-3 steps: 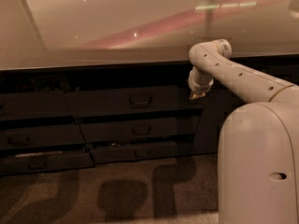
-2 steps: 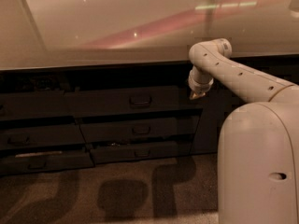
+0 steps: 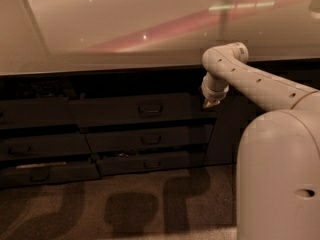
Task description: Open top drawer
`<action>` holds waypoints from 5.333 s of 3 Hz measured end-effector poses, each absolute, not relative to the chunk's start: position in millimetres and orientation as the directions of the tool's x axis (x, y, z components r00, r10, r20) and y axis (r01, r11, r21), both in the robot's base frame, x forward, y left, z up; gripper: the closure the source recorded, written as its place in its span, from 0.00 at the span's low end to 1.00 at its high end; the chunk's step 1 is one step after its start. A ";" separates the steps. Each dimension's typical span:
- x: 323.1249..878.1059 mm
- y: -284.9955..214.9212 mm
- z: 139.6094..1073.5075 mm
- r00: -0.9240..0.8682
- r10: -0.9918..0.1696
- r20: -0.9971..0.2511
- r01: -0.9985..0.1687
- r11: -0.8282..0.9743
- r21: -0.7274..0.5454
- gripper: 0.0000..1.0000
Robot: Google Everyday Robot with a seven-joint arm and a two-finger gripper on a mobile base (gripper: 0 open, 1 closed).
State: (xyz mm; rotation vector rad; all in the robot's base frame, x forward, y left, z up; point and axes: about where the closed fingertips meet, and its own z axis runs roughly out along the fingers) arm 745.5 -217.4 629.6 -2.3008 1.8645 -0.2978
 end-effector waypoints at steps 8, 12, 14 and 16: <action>703.7 -220.9 630.7 0.220 -0.972 0.084 -0.932 -0.235 -0.277 1.00; 687.8 -230.1 652.8 0.200 -0.975 0.096 -0.918 -0.221 -0.330 1.00; 667.9 -232.7 642.3 0.207 -0.973 0.100 -0.915 -0.229 -0.332 1.00; 652.5 -235.4 634.9 0.212 -0.972 0.103 -0.914 -0.234 -0.332 1.00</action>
Offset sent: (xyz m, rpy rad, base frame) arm -0.2620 -0.0041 -0.1664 -0.2178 0.0470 0.2163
